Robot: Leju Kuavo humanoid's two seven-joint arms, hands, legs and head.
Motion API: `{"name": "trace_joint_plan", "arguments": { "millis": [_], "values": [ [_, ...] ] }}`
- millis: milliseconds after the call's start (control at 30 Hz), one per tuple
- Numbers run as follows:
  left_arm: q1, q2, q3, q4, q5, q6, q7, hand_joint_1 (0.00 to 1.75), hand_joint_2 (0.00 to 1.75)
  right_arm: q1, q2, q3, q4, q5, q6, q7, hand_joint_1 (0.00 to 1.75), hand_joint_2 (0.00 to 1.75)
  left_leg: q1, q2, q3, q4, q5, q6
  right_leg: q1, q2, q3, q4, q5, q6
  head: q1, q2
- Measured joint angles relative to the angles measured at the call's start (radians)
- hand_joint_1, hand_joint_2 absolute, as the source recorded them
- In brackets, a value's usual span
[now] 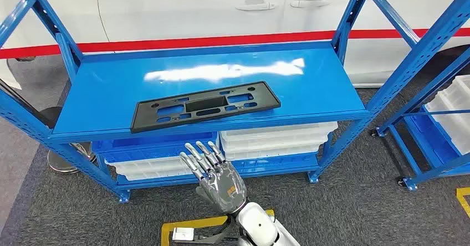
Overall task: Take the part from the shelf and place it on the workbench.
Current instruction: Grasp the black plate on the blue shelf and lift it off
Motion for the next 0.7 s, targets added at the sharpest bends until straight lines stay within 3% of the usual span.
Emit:
{"name": "trace_joint_plan", "arguments": {
  "millis": [100,233,300,400,433,467,533,567,600,700],
  "values": [
    [-0.001,-0.001,0.000,0.000,-0.003,0.000,0.001,0.00,0.00,0.000,0.002,-0.003,0.005,0.000,0.000,0.000,0.00,1.75,0.000,0.001,0.007,-0.003,-0.010,-0.008,0.009,-0.001,0.024,-0.060,-0.002,-0.018,-0.001,0.000],
    [-0.003,0.003,0.000,0.001,-0.008,0.001,0.003,0.00,0.00,-0.002,0.006,-0.007,0.013,-0.003,0.000,0.001,0.00,1.75,0.002,0.003,0.019,0.023,-0.016,-0.031,0.004,0.001,0.062,-0.099,-0.005,-0.026,-0.001,0.000],
    [-0.004,0.005,0.000,0.001,-0.010,0.001,0.004,0.00,0.00,-0.005,0.008,-0.008,0.016,-0.004,0.000,0.001,0.00,1.75,0.007,0.003,-0.018,0.099,-0.047,-0.044,-0.003,-0.001,0.085,-0.111,-0.010,-0.030,-0.001,0.000],
    [-0.003,0.009,0.000,0.001,-0.011,0.001,0.005,0.00,0.00,-0.006,0.009,-0.010,0.023,-0.007,0.000,0.003,0.00,1.75,0.019,0.003,-0.127,0.251,-0.101,-0.067,-0.007,0.000,0.100,-0.112,-0.025,-0.028,-0.001,0.000],
    [-0.001,0.010,0.000,0.001,-0.012,0.001,0.005,0.00,0.00,-0.005,0.009,-0.012,0.025,-0.009,0.000,0.004,0.00,1.75,0.024,0.003,-0.145,0.256,-0.089,-0.073,-0.010,0.001,0.106,-0.110,-0.032,-0.024,-0.001,0.000],
    [0.000,0.011,0.000,0.001,-0.012,0.001,0.006,0.00,0.00,-0.005,0.010,-0.014,0.027,-0.013,0.000,0.004,0.00,1.75,0.029,0.004,-0.147,0.226,-0.055,-0.079,-0.014,0.003,0.114,-0.108,-0.040,-0.019,-0.001,0.000],
    [0.002,0.013,0.001,0.002,-0.014,0.001,0.006,0.00,0.00,-0.005,0.011,-0.019,0.030,-0.021,0.000,0.004,0.00,1.75,0.039,0.004,-0.120,0.111,0.038,-0.094,-0.022,0.004,0.130,-0.100,-0.059,-0.004,-0.001,0.000],
    [0.002,0.013,0.001,0.002,-0.016,0.001,0.007,0.00,0.00,-0.006,0.012,-0.022,0.032,-0.025,0.000,0.004,0.00,1.75,0.040,0.004,-0.108,0.061,0.057,-0.095,-0.022,0.004,0.133,-0.095,-0.066,0.003,-0.001,0.000],
    [0.001,0.014,0.001,0.003,-0.018,0.001,0.008,0.00,0.00,-0.007,0.013,-0.025,0.034,-0.027,0.000,0.005,0.00,1.75,0.039,0.004,-0.103,0.035,0.068,-0.088,-0.021,0.004,0.132,-0.091,-0.072,0.010,-0.001,0.000],
    [0.002,0.016,0.002,0.004,-0.023,0.000,0.011,0.00,0.00,-0.010,0.016,-0.034,0.040,-0.031,-0.001,0.009,0.00,1.75,0.034,0.003,-0.105,0.030,0.065,-0.048,-0.018,0.003,0.128,-0.087,-0.081,0.025,-0.001,0.000]
  ]
}}
